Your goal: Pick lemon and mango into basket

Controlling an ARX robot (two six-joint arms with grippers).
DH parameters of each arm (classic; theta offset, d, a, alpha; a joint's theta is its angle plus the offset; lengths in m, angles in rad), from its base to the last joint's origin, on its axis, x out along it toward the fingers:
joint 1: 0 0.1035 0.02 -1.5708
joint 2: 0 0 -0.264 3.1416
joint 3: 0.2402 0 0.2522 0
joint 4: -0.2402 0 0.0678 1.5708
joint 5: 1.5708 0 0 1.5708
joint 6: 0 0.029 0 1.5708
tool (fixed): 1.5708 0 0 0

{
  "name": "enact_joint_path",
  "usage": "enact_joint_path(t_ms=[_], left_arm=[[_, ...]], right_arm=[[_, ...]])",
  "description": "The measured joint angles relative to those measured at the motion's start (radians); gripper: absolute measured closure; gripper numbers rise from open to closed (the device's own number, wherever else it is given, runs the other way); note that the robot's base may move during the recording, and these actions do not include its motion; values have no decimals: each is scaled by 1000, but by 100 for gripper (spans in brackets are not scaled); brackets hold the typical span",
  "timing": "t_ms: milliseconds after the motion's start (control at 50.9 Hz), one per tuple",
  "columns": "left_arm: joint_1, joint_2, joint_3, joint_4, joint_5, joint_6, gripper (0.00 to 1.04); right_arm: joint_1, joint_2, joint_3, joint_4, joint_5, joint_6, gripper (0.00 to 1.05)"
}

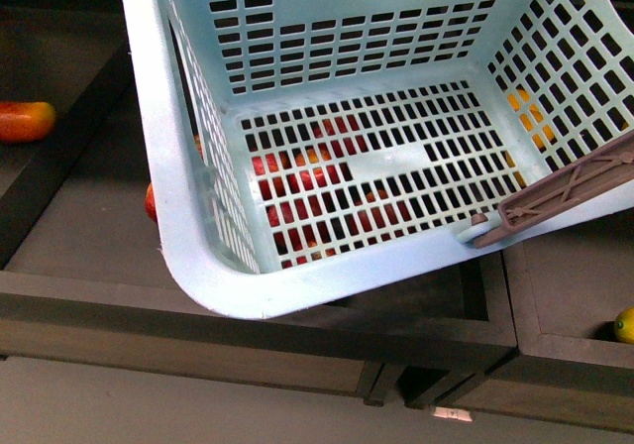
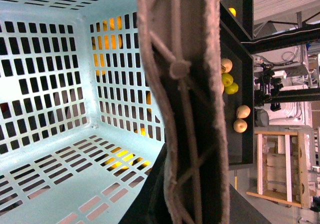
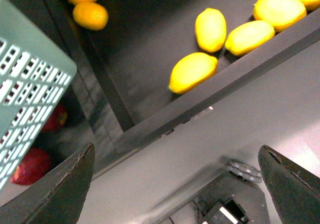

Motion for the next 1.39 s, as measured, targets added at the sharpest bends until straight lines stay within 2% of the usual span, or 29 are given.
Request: enact_joint_path(t_ms=[79, 177, 275, 393, 629, 884, 1395], left_arm=[[0, 0, 0, 0, 0, -1, 99], [0, 0, 0, 0, -1, 0, 99], [0, 0, 0, 0, -1, 0, 99], [0, 0, 0, 0, -1, 0, 99], [0, 0, 0, 0, 0, 0, 99], [0, 0, 0, 0, 0, 0, 99], [0, 0, 0, 0, -2, 0, 99]], right_arm=[[-123, 200, 39, 192, -52, -79, 9], [-214, 496, 122, 482, -89, -204, 9], [-253, 815, 254, 694, -80, -342, 9], [-266, 1169, 436, 847, -63, -499, 9], [-277, 1622, 814, 772, -82, -659, 9], [-262, 1849, 1122, 658, -118, -763, 9], [-244, 1998, 1348, 535, -123, -784, 9]])
